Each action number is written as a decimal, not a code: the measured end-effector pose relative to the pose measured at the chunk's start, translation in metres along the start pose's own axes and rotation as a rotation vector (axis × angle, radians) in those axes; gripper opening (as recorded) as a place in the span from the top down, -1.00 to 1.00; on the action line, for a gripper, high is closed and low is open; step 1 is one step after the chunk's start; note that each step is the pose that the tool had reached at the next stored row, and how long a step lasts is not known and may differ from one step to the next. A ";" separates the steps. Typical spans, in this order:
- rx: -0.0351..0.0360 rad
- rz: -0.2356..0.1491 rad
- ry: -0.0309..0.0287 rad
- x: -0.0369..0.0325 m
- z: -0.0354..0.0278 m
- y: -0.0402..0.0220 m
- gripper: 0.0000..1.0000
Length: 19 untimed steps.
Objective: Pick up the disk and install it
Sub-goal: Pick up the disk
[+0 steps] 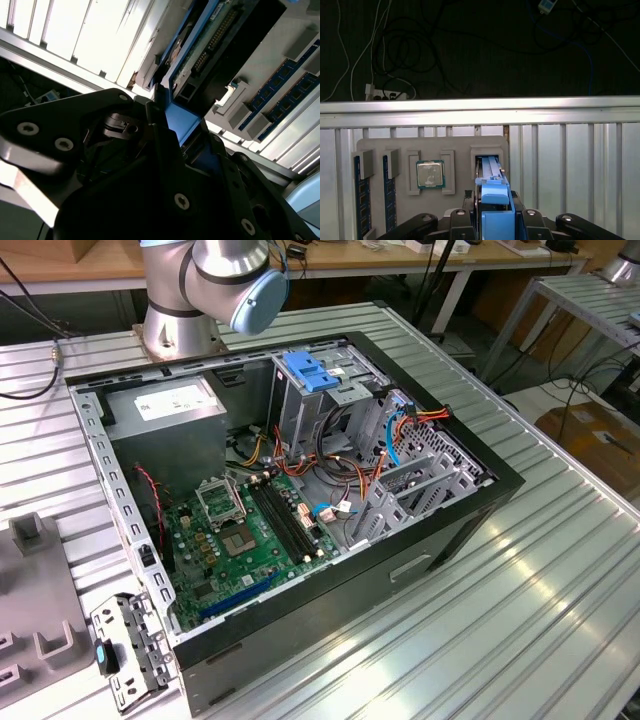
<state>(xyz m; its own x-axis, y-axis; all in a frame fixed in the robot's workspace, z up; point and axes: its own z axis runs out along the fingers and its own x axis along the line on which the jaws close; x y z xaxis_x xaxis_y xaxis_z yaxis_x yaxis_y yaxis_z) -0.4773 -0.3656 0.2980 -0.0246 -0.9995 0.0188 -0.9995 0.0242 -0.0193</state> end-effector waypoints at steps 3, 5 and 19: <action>0.0001 0.000 0.0000 0.0000 -0.0004 0.0000 0.25; 0.0000 0.000 0.0001 0.0000 -0.0013 0.0000 0.25; -0.0001 0.000 0.0001 0.0005 -0.0271 -0.0005 0.25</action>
<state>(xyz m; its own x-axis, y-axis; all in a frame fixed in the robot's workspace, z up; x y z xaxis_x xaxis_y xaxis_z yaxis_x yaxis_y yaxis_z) -0.4773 -0.3656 0.3251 -0.0246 -0.9995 0.0189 -0.9995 0.0242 -0.0192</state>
